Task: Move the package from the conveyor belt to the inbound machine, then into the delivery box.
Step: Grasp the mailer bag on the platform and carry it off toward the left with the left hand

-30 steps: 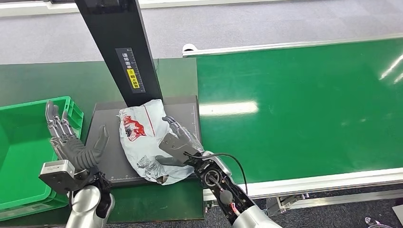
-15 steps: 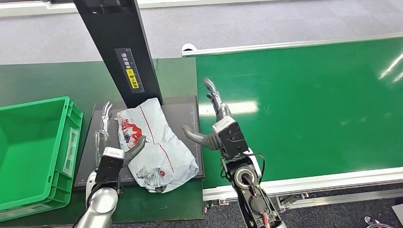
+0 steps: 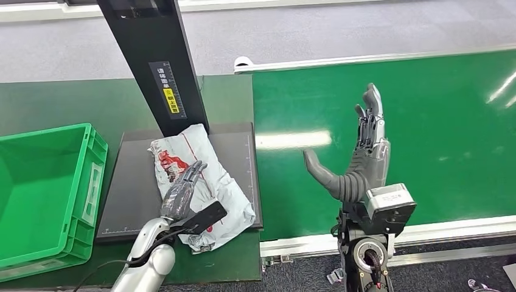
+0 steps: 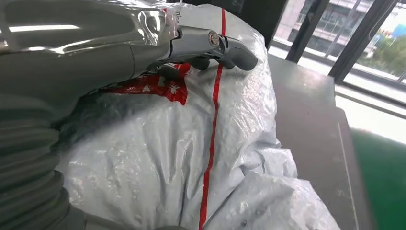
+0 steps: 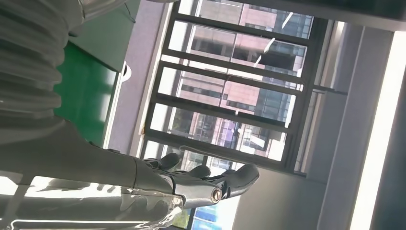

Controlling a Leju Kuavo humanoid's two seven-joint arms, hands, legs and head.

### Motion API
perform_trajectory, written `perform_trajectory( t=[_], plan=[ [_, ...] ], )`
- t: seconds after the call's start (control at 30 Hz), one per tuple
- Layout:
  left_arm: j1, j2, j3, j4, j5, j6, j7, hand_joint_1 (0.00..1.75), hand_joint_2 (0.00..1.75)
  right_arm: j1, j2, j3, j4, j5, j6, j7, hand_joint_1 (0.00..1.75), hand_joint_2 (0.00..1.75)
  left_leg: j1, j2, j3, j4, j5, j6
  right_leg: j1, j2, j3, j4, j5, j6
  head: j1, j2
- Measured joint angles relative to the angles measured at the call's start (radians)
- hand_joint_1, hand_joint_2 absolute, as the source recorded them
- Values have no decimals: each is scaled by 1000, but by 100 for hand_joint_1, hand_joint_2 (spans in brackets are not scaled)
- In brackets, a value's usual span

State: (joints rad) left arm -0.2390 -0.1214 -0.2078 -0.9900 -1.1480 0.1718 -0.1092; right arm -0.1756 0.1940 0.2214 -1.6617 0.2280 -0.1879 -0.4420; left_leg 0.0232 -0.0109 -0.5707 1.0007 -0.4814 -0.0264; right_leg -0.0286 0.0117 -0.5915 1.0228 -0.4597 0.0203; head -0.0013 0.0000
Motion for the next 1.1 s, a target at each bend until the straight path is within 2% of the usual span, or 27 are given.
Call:
perform_trajectory(
  t=[0.07, 0.1, 0.2, 0.23, 0.37, 1.1],
  plan=[
    [-19, -3, 2, 26, -11, -17, 9, 3, 175, 6, 0, -8, -7, 2, 4, -3, 0, 175, 0, 0, 2, 0, 0, 0, 0, -1, 3, 0, 0, 0, 0, 0],
    [-28, -4, 3, 38, -14, -27, 12, 13, 175, 7, 1, -11, -8, 3, 6, -3, 0, 175, 0, 0, 2, 0, 0, 0, 0, -1, 4, 0, -1, 0, 0, 0],
    [-50, -10, 7, 72, -21, -51, 15, 126, 175, 10, 2, -18, -11, 8, 7, -3, 0, 175, 0, -2, 5, 0, 0, 1, 0, -2, 8, -1, -1, 1, 0, 0],
    [-55, -11, 8, 82, -24, -54, 13, 157, 175, 11, 2, -19, -12, 10, 7, -3, 0, 175, 0, -2, 6, 0, 1, 1, 0, -3, 9, -1, -1, 1, 0, 0],
    [-71, -18, 10, 114, -32, -49, -2, 164, 175, 15, 6, -29, -20, 23, 7, 0, 0, 175, -1, -2, 8, 0, 2, 1, -1, -3, 11, -1, 1, 1, 0, 0],
    [-82, -24, 21, 124, -32, 10, -43, 164, 175, 30, 13, -53, -48, 36, 8, 13, 0, 175, -1, -1, 2, 0, 4, 1, 0, -2, 3, 0, 2, 1, 0, 0]
  ],
)
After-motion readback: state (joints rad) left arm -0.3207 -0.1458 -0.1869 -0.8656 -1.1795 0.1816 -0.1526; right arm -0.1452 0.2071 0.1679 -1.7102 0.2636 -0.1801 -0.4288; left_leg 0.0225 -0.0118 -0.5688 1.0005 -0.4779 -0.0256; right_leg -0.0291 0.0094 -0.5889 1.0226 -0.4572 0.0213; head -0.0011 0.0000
